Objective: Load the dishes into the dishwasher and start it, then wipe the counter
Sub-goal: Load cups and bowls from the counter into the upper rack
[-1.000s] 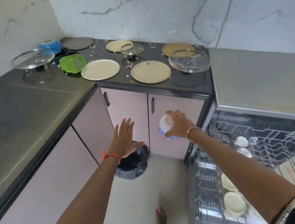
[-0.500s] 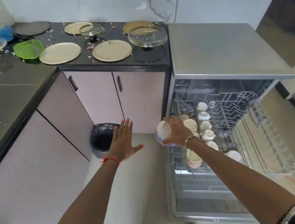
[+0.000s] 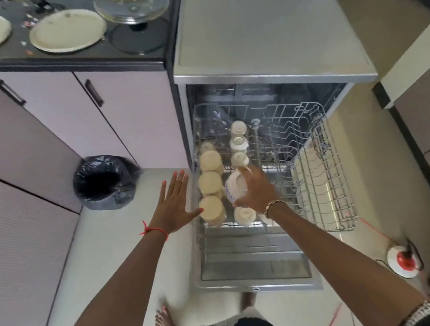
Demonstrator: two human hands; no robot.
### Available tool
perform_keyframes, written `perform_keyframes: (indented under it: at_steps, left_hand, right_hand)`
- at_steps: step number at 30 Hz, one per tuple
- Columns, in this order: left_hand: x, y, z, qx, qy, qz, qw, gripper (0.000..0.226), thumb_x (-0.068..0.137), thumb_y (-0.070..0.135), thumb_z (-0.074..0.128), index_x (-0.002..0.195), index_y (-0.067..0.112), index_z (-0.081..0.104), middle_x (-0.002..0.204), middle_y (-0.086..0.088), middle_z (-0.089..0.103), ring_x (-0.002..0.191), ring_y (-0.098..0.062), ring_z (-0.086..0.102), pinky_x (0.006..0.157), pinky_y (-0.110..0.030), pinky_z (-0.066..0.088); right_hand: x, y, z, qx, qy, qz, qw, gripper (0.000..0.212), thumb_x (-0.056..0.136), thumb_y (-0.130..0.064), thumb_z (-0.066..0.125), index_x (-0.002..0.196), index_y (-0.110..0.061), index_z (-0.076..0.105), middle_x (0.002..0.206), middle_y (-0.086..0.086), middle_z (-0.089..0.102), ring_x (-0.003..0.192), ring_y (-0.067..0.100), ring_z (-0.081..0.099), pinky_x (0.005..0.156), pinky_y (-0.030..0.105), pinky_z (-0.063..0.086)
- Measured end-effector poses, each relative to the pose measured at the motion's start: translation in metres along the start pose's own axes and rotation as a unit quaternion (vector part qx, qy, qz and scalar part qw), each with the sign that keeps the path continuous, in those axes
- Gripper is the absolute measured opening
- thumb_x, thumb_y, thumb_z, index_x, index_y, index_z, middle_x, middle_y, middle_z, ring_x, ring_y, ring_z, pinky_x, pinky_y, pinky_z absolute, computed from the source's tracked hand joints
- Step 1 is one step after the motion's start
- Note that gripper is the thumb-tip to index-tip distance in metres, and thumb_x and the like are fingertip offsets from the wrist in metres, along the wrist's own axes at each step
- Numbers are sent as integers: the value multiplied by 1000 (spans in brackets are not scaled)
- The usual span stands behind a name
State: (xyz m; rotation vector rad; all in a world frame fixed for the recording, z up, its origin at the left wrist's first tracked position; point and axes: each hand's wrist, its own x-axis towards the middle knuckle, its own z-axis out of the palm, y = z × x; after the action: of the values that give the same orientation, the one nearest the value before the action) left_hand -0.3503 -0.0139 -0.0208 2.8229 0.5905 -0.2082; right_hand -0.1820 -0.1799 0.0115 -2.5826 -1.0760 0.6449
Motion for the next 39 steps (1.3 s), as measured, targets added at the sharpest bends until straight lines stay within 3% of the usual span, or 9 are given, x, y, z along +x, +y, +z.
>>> perform_keyframes:
  at_steps: [7,14,20,22,25,29,39]
  left_hand:
    - [43,38,31,-23,-14,-12,1000,103,72,72,19,149,6,3,152,-2,-13,141,-15,-15,113,-36,-13]
    - [81,22,53,-28,-31,-14,999,100,75,69,23,148,2,10,156,-10,2,142,-18,-6,114,-39,-5]
    - [112,7,65,-48,-42,-25,998,98,77,66,28,148,0,9,155,-10,-2,143,-21,-5,116,-42,-1]
    - [117,5,71,-56,-45,-23,997,95,83,62,38,147,0,6,154,-9,-6,142,-20,-7,116,-40,-1]
    - [120,5,77,-71,-59,-32,995,92,89,44,56,147,0,0,151,-5,-15,141,-18,-14,116,-35,-3]
    - [121,4,81,-85,-55,-36,994,91,89,33,60,146,0,-3,150,-4,-16,141,-17,-15,115,-32,-3]
    - [121,3,83,-95,-45,-36,994,88,88,28,61,147,-1,2,153,-6,-9,142,-17,-10,115,-32,-1]
  right_hand:
    - [27,92,-5,-53,7,32,998,92,68,-34,79,142,-15,28,141,15,26,130,33,28,104,46,37]
    - [79,127,20,-152,-39,58,986,89,78,-41,70,145,-17,18,146,20,18,135,38,23,104,48,35]
    - [113,147,54,-187,-91,50,977,92,80,-40,68,148,-14,11,150,23,13,139,40,17,111,49,28]
    - [118,152,65,-201,-102,46,973,91,81,-40,67,148,-13,10,151,22,12,138,40,17,110,49,29]
    - [123,156,74,-207,-99,50,972,90,81,-40,66,148,-13,12,150,22,15,138,40,19,109,50,30]
    - [125,163,80,-197,-107,74,972,90,83,-38,66,148,-14,9,150,23,13,139,42,14,111,51,26]
    - [131,162,87,-149,-113,104,977,89,84,-34,65,149,-16,7,151,24,8,140,43,11,113,48,22]
